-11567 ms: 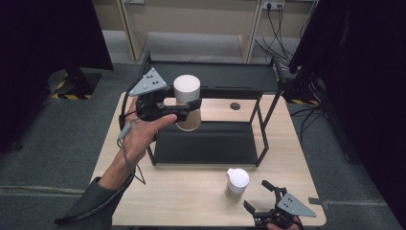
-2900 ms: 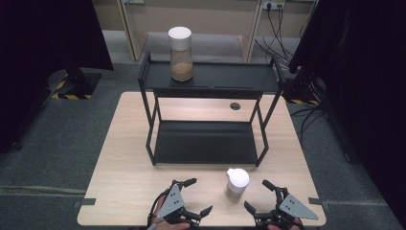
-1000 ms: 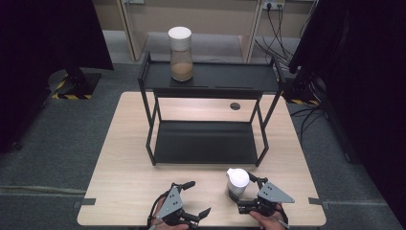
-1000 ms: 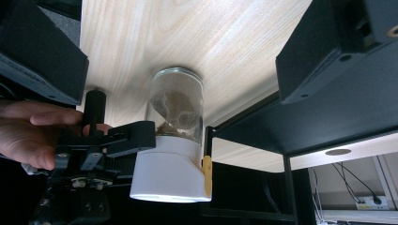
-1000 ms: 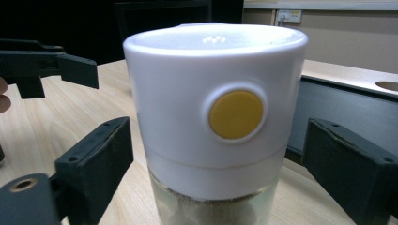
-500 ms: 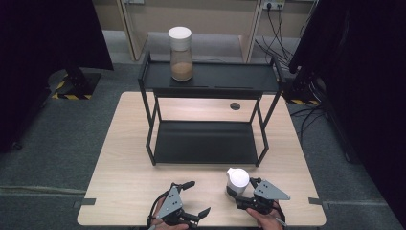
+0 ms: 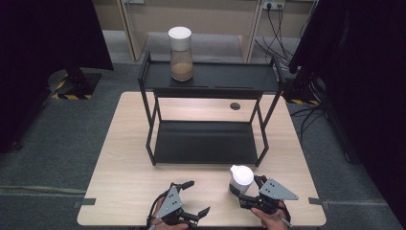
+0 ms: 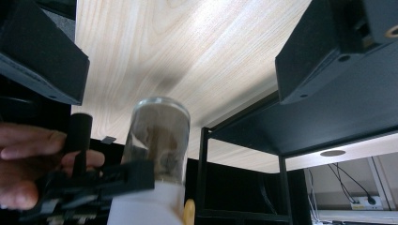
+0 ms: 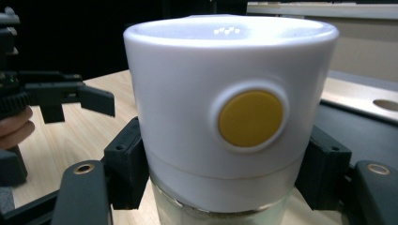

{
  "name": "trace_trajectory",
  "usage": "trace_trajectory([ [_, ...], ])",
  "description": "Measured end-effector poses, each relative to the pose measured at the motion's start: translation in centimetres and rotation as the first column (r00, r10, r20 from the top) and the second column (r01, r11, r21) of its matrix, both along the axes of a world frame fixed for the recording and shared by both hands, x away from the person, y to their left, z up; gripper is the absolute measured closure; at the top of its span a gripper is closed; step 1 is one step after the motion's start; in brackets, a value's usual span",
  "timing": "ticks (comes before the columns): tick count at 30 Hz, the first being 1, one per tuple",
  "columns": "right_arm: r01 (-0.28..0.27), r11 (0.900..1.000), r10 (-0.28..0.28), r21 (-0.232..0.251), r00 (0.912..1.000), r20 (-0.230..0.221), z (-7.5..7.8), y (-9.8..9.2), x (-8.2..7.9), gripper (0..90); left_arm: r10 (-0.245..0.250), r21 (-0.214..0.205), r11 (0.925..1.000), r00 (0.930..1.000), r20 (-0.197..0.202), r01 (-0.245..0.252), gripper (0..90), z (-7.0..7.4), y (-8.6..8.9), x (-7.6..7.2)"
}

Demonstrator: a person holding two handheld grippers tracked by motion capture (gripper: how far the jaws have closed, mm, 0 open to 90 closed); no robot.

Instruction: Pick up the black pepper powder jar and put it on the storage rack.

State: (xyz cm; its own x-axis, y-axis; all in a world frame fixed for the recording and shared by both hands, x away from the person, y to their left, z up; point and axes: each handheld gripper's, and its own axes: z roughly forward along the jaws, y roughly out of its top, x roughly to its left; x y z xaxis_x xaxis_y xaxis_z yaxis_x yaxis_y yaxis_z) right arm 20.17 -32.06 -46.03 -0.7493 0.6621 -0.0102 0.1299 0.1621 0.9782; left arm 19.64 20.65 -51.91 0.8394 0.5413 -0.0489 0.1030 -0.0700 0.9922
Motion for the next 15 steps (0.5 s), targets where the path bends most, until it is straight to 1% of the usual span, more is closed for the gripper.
trace_trajectory([
  [5,-0.004,1.0000,0.005,-0.004,0.9998,0.020,1.4,0.1,0.0,30.9,0.003,0.001,1.0000,1.0000,0.000,-0.003,2.6,0.0,0.0,0.0],
  [9,-0.012,0.9999,0.012,0.009,0.9995,0.029,2.4,0.0,0.2,30.9,0.005,0.001,1.0000,1.0000,0.002,-0.005,2.6,0.0,0.0,0.0],
  [11,-0.011,0.9998,0.011,0.017,0.9996,0.026,2.9,0.0,0.3,30.9,0.005,0.001,1.0000,1.0000,0.001,-0.005,2.6,0.0,0.0,0.0],
  [15,-0.010,0.9999,0.010,0.006,0.9993,0.035,3.8,0.3,0.6,30.9,0.006,0.002,1.0000,1.0000,0.002,-0.006,2.6,0.0,0.0,0.0],
])
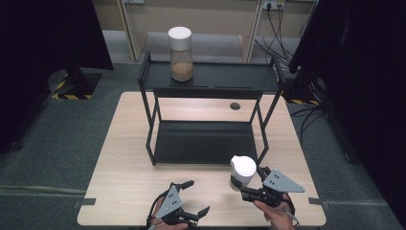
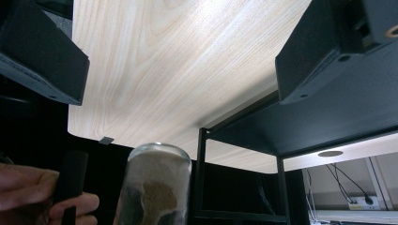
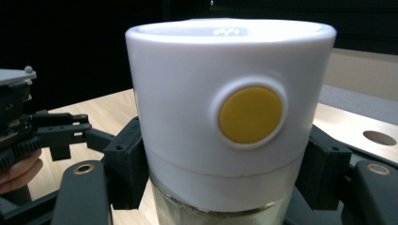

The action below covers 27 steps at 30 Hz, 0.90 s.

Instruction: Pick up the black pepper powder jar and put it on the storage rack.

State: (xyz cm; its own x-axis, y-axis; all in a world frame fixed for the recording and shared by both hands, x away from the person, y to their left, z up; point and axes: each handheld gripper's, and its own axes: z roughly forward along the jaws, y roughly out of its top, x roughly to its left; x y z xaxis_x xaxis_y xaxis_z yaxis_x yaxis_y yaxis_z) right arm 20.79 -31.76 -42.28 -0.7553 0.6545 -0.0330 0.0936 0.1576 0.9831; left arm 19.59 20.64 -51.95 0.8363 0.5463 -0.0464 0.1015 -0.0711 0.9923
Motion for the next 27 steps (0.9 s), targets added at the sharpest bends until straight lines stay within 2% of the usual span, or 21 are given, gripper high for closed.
trace_trajectory([
  [6,-0.014,0.9999,0.014,0.004,0.9999,-0.003,1.3,0.4,0.7,30.9,0.000,-0.001,1.0000,1.0000,0.001,0.000,2.6,0.0,0.0,0.0],
  [9,-0.037,0.9990,0.037,0.026,0.9993,-0.009,1.9,0.3,1.3,30.9,0.003,-0.004,1.0000,1.0000,0.002,-0.003,2.6,0.0,0.0,-0.1],
  [14,-0.048,0.9988,0.048,0.011,0.9988,0.005,3.4,0.7,1.8,30.9,0.004,-0.004,1.0000,1.0000,0.002,-0.004,2.6,0.0,0.0,-0.1],
  [20,-0.069,0.9976,0.069,0.003,0.9976,-0.004,5.2,0.9,2.8,30.9,0.005,-0.008,1.0000,1.0000,0.003,-0.005,2.6,-0.1,0.1,-0.1],
  [24,-0.070,0.9975,0.070,0.009,0.9975,-0.012,6.4,1.1,3.5,30.9,0.005,-0.005,1.0000,1.0000,0.000,-0.005,2.6,-0.1,0.1,0.0],
  [27,-0.068,0.9976,0.068,0.012,0.9977,0.000,7.2,1.2,3.8,30.9,0.005,-0.003,1.0000,1.0000,0.002,-0.005,2.6,-0.1,0.1,0.0],
])
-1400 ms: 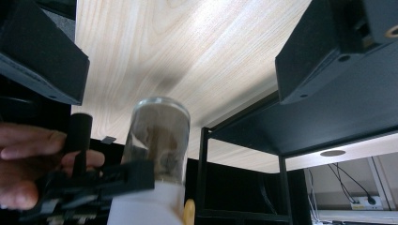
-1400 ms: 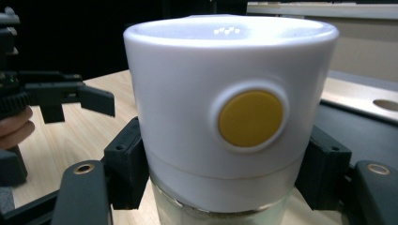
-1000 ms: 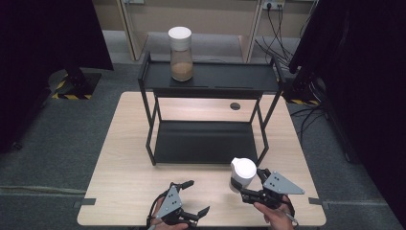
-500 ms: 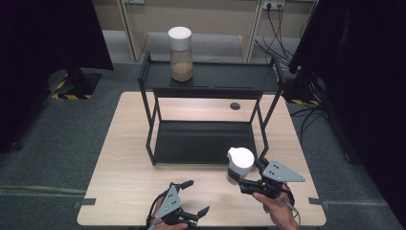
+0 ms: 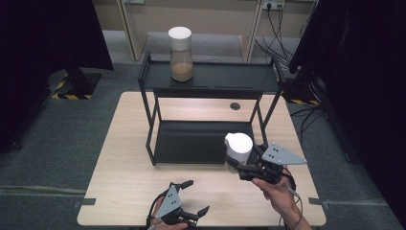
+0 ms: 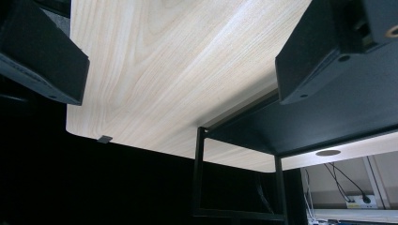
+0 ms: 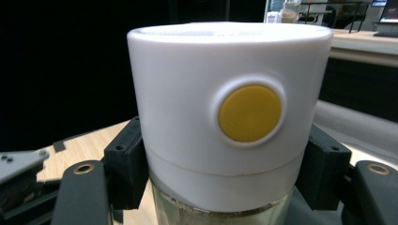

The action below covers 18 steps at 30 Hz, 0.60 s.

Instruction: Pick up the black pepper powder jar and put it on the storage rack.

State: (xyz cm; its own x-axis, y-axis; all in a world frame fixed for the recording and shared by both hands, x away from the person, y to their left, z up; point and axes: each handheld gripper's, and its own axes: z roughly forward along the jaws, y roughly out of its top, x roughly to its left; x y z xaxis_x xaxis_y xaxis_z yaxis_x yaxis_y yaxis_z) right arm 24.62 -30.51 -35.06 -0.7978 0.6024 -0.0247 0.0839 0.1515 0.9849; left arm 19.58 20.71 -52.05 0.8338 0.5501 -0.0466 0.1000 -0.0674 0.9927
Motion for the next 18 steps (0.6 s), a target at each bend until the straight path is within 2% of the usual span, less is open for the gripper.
trace_trajectory([
  [18,-0.024,0.9992,0.023,0.031,0.9995,0.023,5.8,0.8,2.0,31.0,0.009,0.002,1.0000,1.0000,0.001,-0.009,2.6,0.0,0.0,0.0],
])
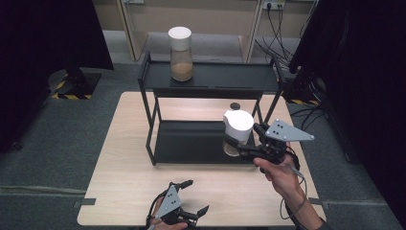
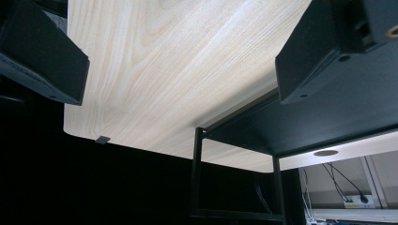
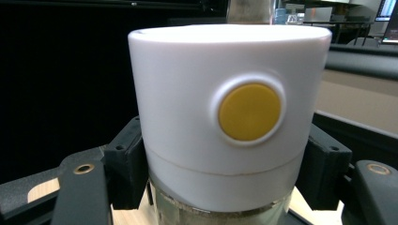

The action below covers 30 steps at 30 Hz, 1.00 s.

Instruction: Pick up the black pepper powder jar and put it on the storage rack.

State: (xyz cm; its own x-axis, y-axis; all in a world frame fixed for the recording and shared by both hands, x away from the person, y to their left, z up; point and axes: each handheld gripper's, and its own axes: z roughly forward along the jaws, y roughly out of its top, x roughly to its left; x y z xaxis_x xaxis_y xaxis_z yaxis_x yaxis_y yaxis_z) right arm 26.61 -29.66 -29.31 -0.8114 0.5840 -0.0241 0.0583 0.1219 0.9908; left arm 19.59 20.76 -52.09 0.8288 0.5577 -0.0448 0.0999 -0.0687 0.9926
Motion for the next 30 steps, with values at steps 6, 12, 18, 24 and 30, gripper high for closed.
trace_trajectory([
  [6,-0.002,0.9999,0.002,0.011,1.0000,-0.001,1.9,0.5,0.5,30.9,0.002,-0.002,1.0000,1.0000,0.001,-0.002,2.6,0.0,0.0,0.0],
  [12,0.007,0.9998,-0.007,0.019,1.0000,-0.004,3.3,1.0,1.1,30.9,0.000,-0.001,1.0000,1.0000,0.000,0.000,2.6,0.0,0.0,0.0],
  [18,0.024,0.9995,-0.024,0.022,0.9997,0.006,4.8,1.7,1.8,30.9,0.000,0.000,1.0000,1.0000,0.000,0.000,2.6,0.0,0.0,0.0],
  [24,0.037,0.9991,-0.037,0.018,0.9993,0.006,6.0,2.5,2.5,30.9,-0.003,0.001,1.0000,1.0000,0.000,0.003,2.6,0.0,0.0,-0.1],
  [30,0.051,0.9983,-0.052,0.027,0.9985,0.016,7.4,3.0,2.9,30.9,-0.003,0.002,1.0000,1.0000,0.000,0.002,2.6,0.0,0.0,-0.1],
])
